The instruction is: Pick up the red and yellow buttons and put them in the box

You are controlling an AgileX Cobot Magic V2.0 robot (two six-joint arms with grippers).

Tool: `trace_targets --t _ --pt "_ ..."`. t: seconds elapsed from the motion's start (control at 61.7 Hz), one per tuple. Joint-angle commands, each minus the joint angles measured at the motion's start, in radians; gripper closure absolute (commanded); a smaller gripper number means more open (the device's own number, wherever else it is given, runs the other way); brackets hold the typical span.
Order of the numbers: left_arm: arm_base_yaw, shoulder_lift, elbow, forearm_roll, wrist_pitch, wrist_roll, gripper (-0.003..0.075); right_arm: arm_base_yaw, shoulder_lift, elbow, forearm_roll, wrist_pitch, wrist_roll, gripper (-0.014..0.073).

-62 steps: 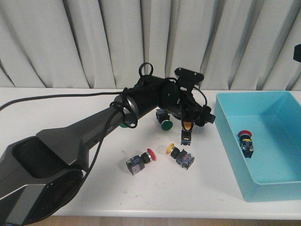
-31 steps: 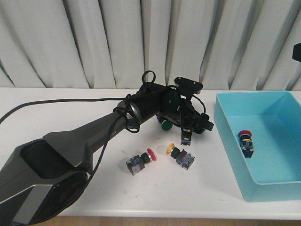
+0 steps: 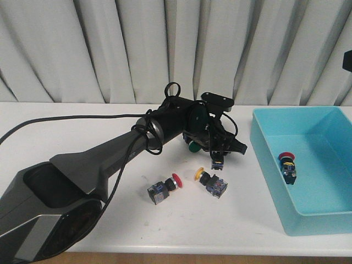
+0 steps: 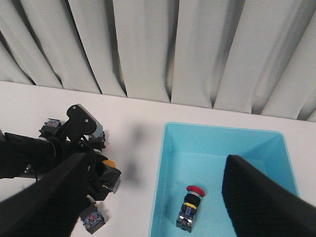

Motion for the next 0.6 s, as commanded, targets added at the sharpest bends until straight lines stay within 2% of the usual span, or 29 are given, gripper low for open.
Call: trace_targets --t 0.0,0.227,0.389,0.584 --pt "0.001 -0.07 -0.03 -0.012 -0.047 -0.009 0.0417 -0.004 -0.014 -0.025 0.019 -0.062 -0.005 0.007" --pt "0.001 -0.074 -0.031 -0.011 -0.044 0.013 0.06 -0.001 -0.014 -0.025 0.019 -0.063 -0.005 0.009" --pt "0.001 -0.11 -0.031 -0.013 -0.039 0.043 0.0724 0.088 -0.014 -0.025 -0.045 -0.078 -0.028 0.0091" --pt "0.005 -0.217 -0.031 -0.021 0.013 0.043 0.0727 0.219 0.001 -0.016 -0.166 -0.113 -0.027 0.0091"
